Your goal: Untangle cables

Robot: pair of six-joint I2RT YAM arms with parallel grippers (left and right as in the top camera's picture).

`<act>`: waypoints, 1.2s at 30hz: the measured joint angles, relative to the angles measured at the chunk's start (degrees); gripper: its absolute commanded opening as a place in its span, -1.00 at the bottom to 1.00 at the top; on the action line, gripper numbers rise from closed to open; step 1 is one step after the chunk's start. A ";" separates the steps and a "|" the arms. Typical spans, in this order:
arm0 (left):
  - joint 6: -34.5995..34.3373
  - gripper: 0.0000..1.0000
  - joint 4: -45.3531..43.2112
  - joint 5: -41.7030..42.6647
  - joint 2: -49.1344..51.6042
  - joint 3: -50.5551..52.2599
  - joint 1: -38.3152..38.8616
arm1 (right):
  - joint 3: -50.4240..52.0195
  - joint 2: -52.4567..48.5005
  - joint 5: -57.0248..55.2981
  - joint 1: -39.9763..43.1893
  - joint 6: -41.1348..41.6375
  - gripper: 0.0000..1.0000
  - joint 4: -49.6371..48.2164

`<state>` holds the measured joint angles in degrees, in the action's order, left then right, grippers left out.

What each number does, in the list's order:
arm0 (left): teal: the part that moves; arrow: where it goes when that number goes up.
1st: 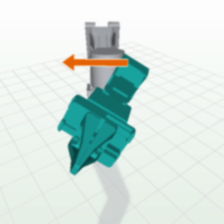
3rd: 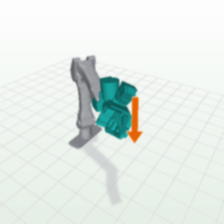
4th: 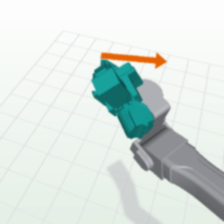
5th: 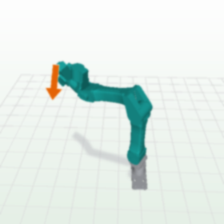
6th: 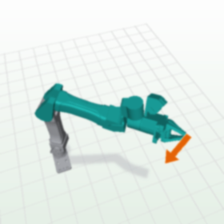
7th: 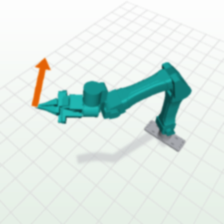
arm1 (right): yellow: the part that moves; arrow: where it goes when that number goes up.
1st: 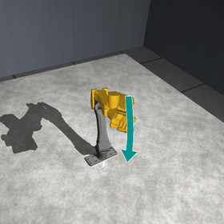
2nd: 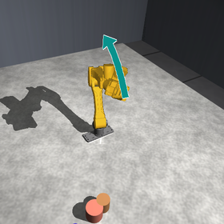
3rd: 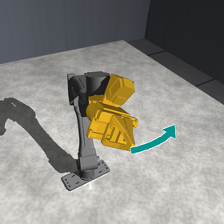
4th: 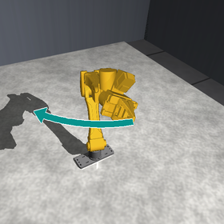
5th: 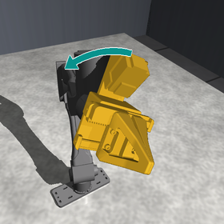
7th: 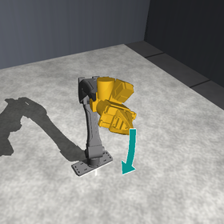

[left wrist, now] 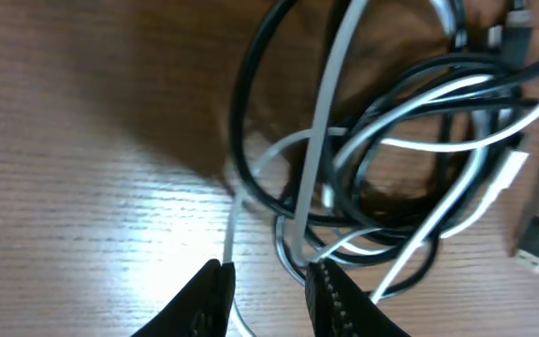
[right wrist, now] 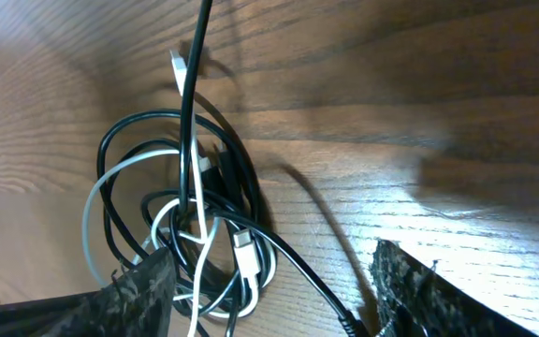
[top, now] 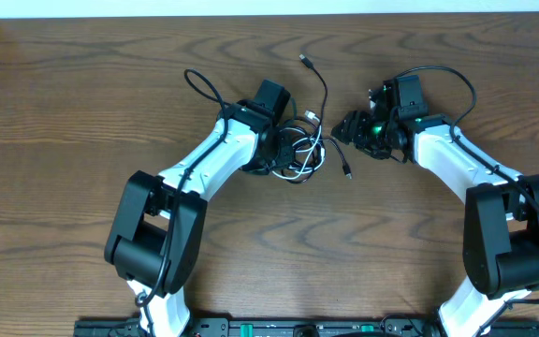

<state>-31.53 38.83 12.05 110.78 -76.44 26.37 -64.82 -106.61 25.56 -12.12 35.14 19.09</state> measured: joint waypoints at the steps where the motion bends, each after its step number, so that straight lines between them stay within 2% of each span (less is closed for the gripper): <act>1: 0.00 -0.40 0.31 -0.35 0.15 0.02 0.00 | 0.00 0.00 0.02 0.00 -0.04 0.29 0.00; 2: 0.00 -0.39 0.85 -0.94 0.44 0.02 0.00 | 0.00 0.00 0.04 0.00 -0.13 0.29 0.00; 5: -0.09 -0.18 3.37 -3.23 0.70 0.00 0.00 | 0.00 0.00 0.13 0.00 -0.28 0.30 0.02; 9: -0.17 -0.17 5.07 -5.38 0.72 0.02 0.00 | 0.00 0.00 0.17 0.00 -0.48 0.30 0.13; 16: -1.33 -0.17 2.80 -6.03 1.11 0.07 0.00 | 0.00 0.00 0.17 -0.02 -0.85 0.34 0.13; 18: -1.55 -0.53 2.05 -6.05 2.23 0.09 0.00 | 0.00 0.00 0.17 -0.02 -1.25 0.35 0.13; 19: -1.81 -0.84 1.84 -6.05 2.99 0.11 0.00 | 0.00 0.00 0.17 -0.02 -1.31 0.36 0.13; 25: -1.73 -0.86 -0.61 -6.05 4.83 0.24 -0.02 | 0.00 0.00 0.17 -0.24 -1.81 0.38 0.17; 30: -1.70 -0.87 -2.58 -6.21 3.54 0.37 -0.02 | 0.00 0.00 0.22 -1.84 -2.84 0.28 -0.33; 33: -1.68 -0.85 -2.75 -6.27 -1.84 1.01 0.00 | 0.00 0.00 1.20 -2.25 -3.43 0.28 -1.68; 36: -1.68 -0.86 -3.30 -6.43 -12.00 0.98 0.24 | 0.00 0.00 3.41 -2.38 -4.22 0.29 -4.26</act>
<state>-33.21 35.53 5.63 98.78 -75.46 26.61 -64.82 -106.61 28.97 -14.50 30.92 14.83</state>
